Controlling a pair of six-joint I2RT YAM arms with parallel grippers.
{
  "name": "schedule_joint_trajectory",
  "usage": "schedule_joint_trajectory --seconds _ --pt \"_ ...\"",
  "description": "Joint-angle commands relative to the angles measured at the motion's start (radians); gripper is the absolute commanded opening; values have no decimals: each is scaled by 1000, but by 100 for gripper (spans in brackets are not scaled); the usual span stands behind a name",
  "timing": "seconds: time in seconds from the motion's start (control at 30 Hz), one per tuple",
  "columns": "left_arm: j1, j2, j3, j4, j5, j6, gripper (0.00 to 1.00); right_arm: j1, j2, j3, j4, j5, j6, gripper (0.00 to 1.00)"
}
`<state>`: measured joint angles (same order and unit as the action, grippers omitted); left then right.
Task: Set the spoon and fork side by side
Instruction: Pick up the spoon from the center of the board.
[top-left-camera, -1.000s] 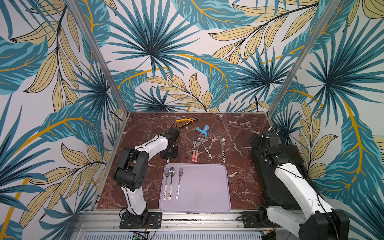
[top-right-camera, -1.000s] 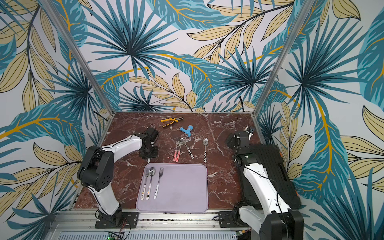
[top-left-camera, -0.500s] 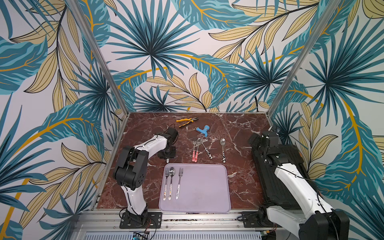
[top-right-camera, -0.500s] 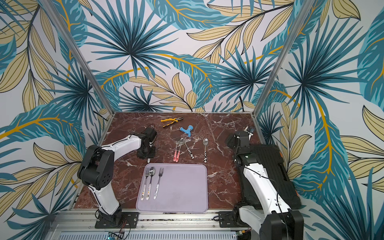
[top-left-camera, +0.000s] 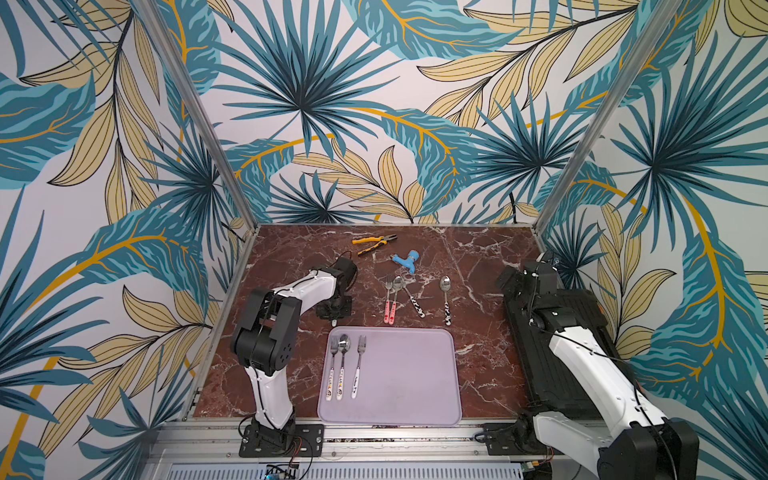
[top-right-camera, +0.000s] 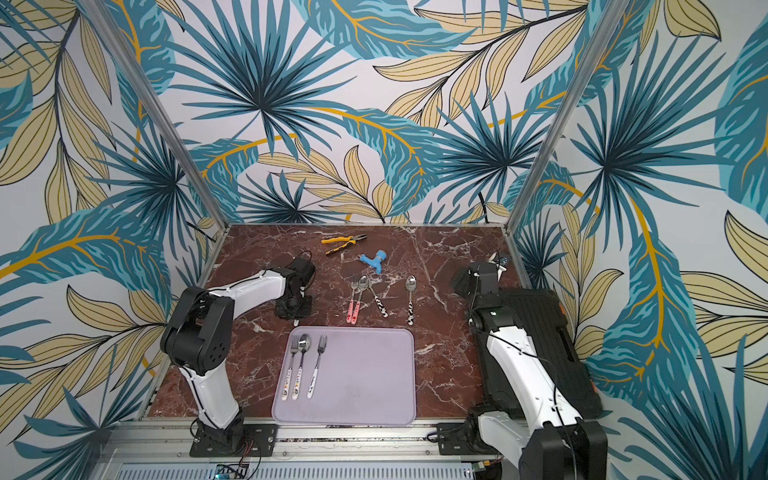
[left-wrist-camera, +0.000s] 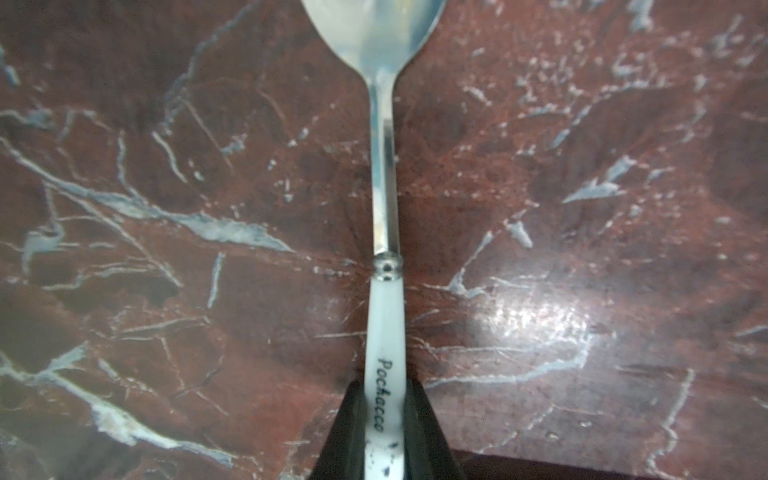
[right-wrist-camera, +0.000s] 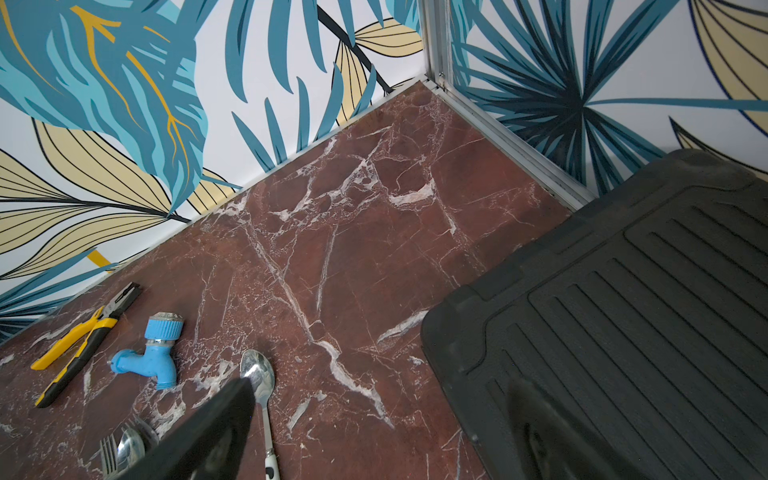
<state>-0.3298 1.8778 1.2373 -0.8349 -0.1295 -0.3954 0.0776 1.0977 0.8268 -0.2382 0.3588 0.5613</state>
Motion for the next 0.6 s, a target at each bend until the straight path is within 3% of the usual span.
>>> schedule_joint_trajectory --seconds 0.0,0.27,0.57 --pt "6 -29 52 -25 9 10 11 1 -6 4 -25 13 -3 99" --pt "-23 -138 65 -55 56 -5 9 1 -20 3 -30 16 -2 100" --pt "-159 -280 26 -105 56 -94 8 1 -27 5 -32 14 0 100"
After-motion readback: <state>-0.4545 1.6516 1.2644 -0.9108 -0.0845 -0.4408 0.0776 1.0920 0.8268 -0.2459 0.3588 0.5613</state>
